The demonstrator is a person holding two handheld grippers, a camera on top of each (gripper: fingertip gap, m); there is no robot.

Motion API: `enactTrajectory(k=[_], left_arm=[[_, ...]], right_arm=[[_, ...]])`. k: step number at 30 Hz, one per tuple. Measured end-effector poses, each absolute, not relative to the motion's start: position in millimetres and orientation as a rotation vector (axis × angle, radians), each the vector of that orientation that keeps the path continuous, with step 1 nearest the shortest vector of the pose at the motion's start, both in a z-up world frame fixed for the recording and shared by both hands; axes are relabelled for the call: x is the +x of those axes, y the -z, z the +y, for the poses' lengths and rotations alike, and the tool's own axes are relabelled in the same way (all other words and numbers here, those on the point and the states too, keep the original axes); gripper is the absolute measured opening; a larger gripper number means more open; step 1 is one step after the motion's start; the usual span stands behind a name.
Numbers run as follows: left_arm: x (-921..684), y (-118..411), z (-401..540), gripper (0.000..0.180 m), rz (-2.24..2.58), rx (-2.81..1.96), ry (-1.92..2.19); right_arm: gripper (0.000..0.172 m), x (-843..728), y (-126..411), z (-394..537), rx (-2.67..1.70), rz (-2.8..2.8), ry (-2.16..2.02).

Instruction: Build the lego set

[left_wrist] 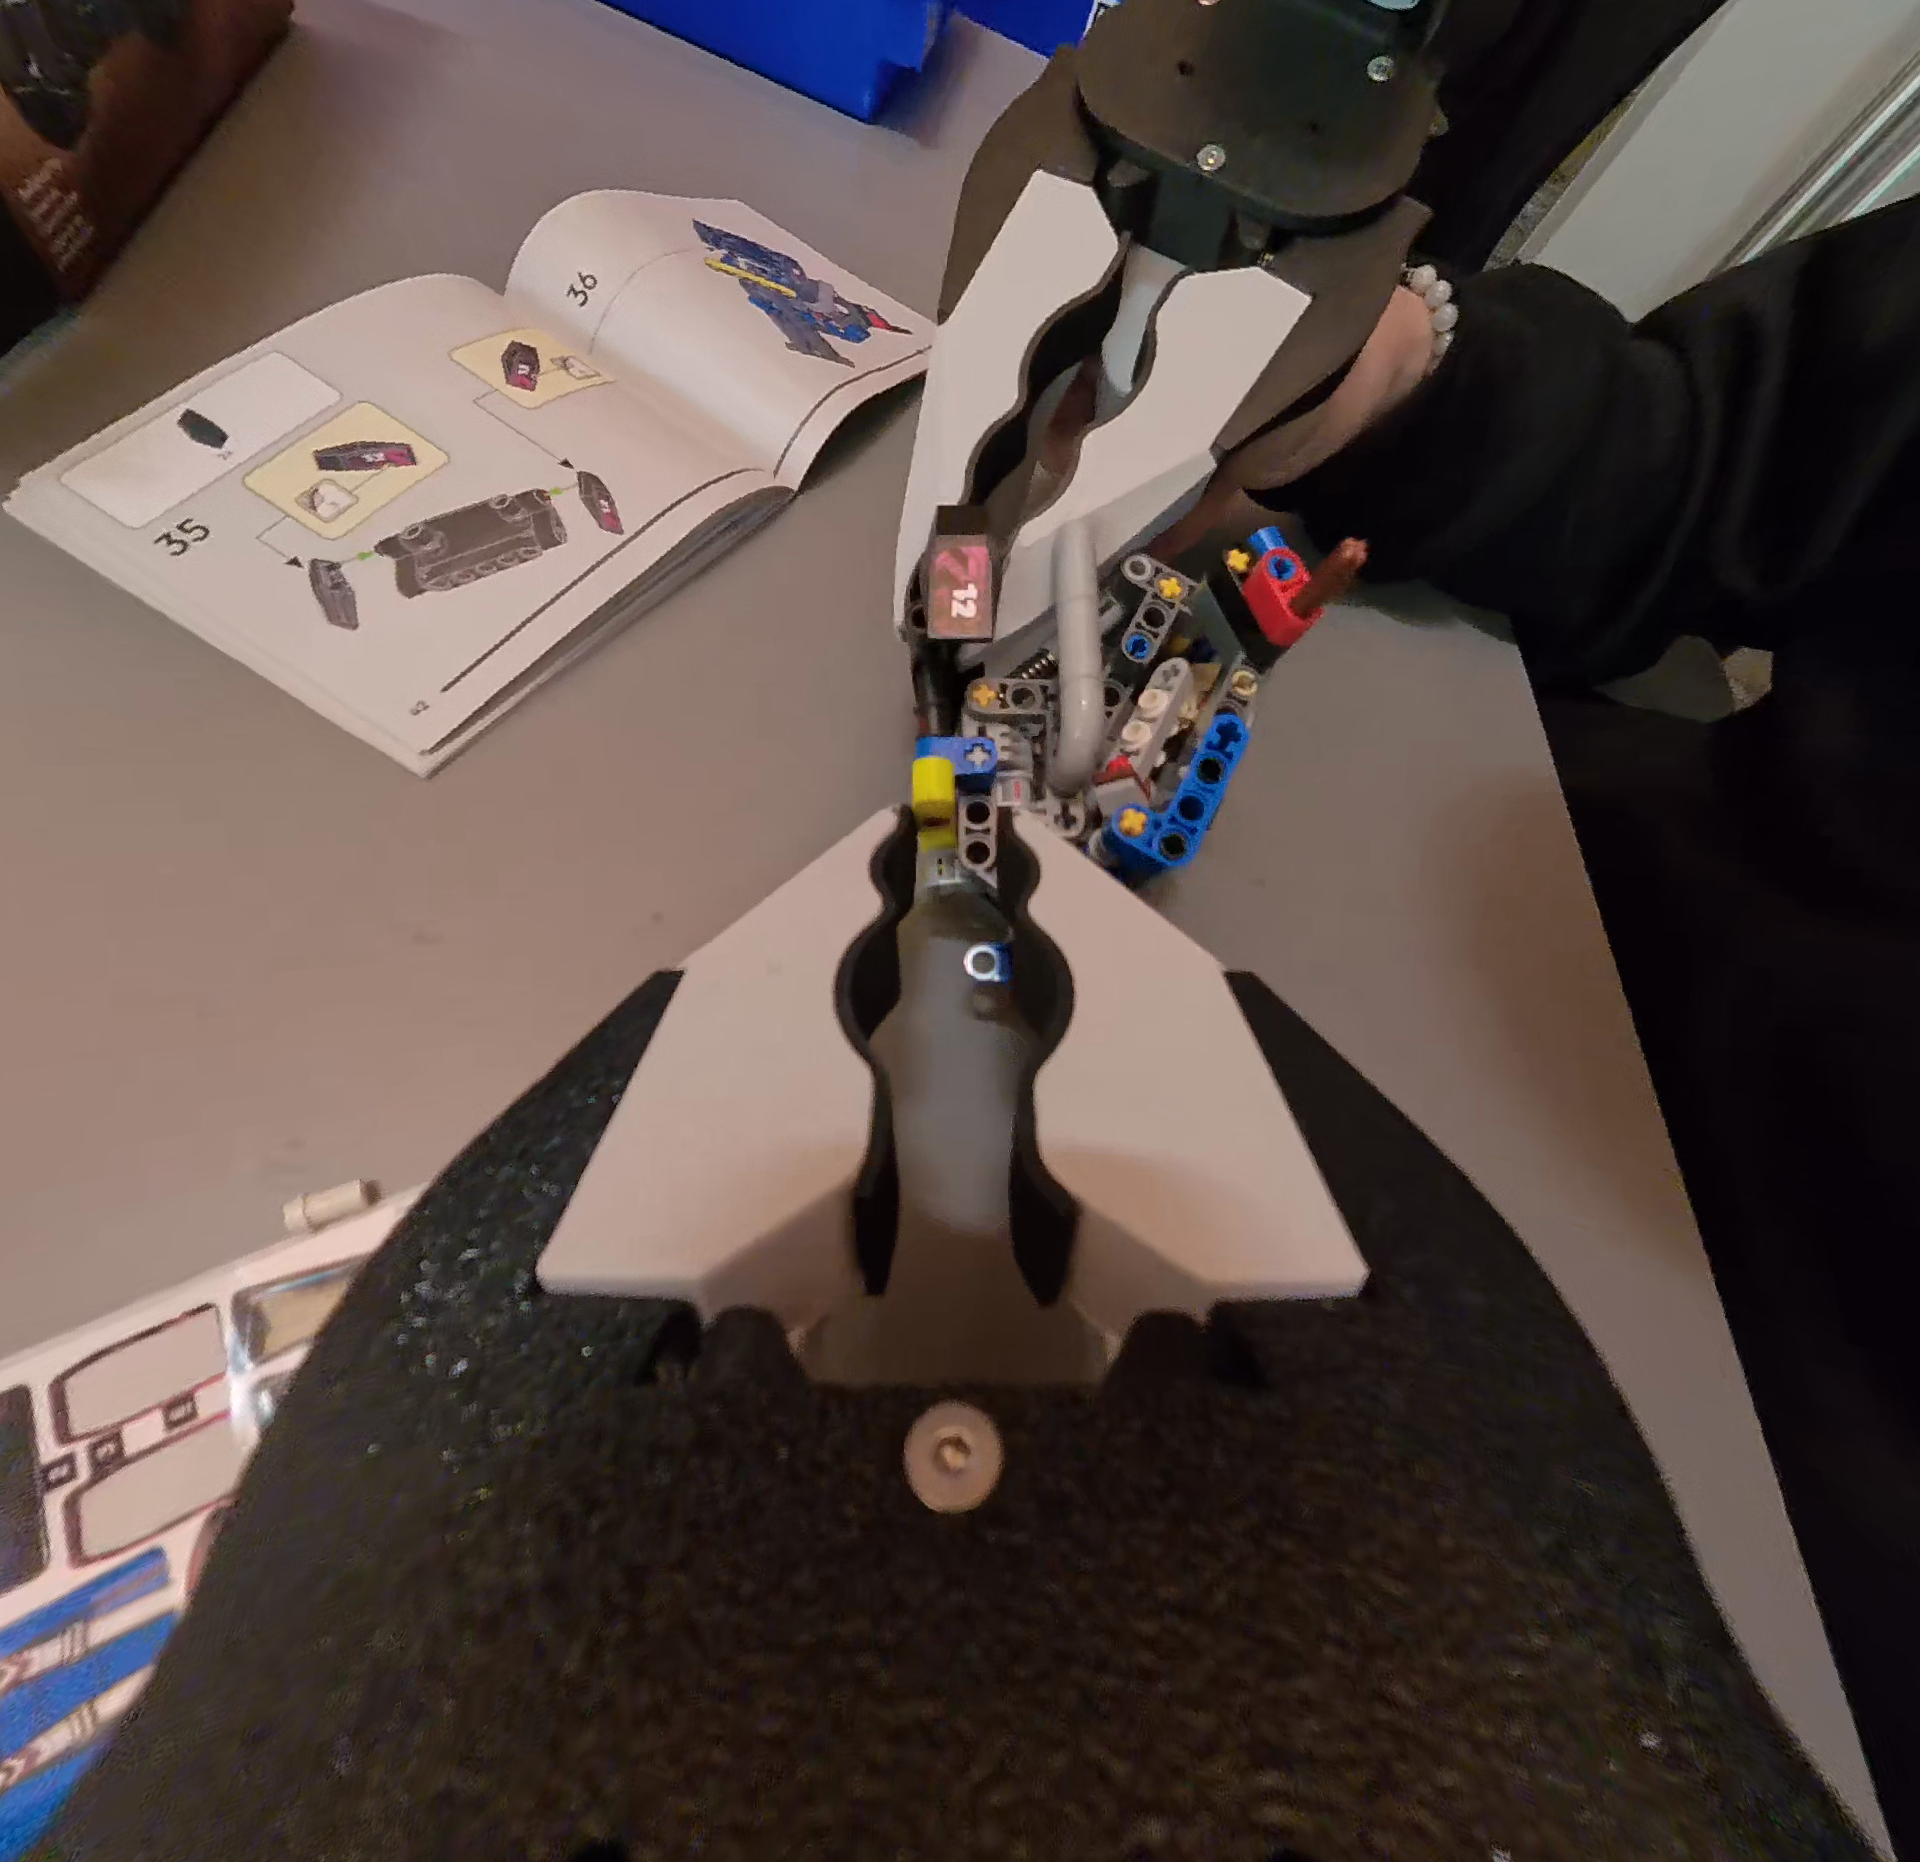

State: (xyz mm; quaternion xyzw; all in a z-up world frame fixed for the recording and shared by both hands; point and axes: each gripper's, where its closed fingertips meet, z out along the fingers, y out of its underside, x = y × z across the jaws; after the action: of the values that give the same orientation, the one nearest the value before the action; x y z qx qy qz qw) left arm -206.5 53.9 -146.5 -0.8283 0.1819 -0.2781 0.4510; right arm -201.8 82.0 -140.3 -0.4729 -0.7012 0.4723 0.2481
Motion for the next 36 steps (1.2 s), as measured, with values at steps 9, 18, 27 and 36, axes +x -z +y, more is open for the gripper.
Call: enactTrajectory(k=[9,18,27,36], left_arm=[[-201.8,137.2,57.4,0.014,0.406,-1.990,0.686],[-200.3,141.2,56.5,0.013,0.473,-2.001,0.574],[-196.2,146.6,52.3,0.013,0.569,-2.016,0.549],[-194.3,146.7,57.2,0.013,0.591,-2.000,0.432]], right_arm=[[0.006,-201.3,139.4,78.0,-1.255,-1.902,-1.250],[0.006,-200.3,137.4,76.1,-1.224,-1.893,-1.234],[0.007,-197.0,135.9,69.9,-1.200,-1.928,-1.299],[0.008,-193.3,139.3,73.4,-1.208,-1.971,-1.315]])
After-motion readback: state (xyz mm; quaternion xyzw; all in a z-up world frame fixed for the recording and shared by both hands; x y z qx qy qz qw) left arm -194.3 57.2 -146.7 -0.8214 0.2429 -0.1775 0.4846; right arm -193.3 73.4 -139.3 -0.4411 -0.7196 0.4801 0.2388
